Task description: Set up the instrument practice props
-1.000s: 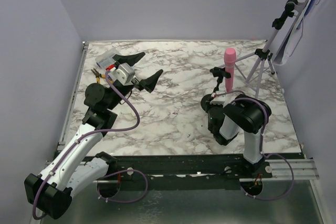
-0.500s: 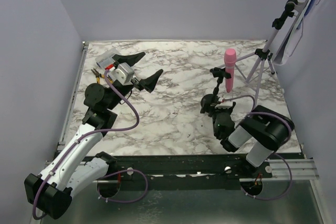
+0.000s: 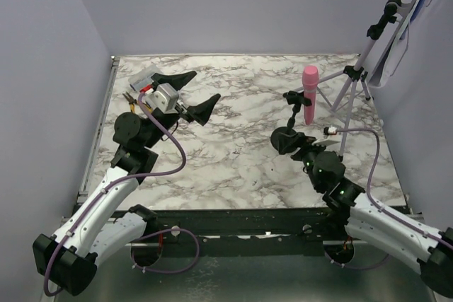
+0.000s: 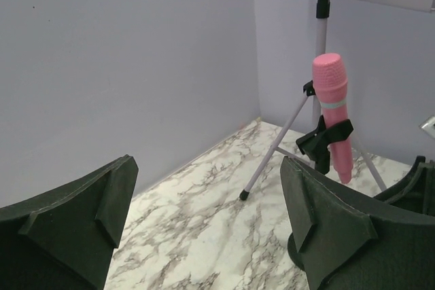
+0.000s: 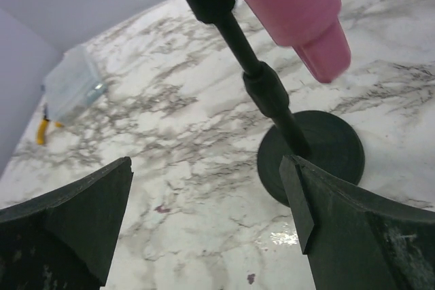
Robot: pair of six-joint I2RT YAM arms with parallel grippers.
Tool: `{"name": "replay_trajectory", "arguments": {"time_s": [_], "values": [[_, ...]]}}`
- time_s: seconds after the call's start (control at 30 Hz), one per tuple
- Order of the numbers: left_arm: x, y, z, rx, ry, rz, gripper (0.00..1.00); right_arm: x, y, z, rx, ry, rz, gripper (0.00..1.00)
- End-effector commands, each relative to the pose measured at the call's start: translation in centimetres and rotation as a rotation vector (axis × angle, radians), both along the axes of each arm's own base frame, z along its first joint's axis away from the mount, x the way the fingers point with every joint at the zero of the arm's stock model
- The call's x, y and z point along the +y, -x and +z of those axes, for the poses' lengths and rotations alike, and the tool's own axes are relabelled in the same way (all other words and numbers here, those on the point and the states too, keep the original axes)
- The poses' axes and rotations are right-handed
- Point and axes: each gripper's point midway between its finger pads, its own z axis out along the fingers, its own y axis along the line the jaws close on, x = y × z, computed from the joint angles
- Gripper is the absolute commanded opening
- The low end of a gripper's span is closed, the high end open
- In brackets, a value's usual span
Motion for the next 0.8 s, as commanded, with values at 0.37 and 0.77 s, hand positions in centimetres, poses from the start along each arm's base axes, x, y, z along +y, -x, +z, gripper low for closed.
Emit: {"name": "replay_trajectory", "arguments": {"time_s": [0.37, 0.77], "values": [[4.9, 0.0, 3.2, 0.031, 0.244, 0.199, 0.99, -5.4, 6.0, 19.8, -0.101, -0.032, 0.022, 1.00], [7.9, 3.5, 6.2, -0.132, 0.358, 0.149, 0.99, -6.5, 11.9, 31.1, -0.452, -0.190, 0.212, 1.00]]}}
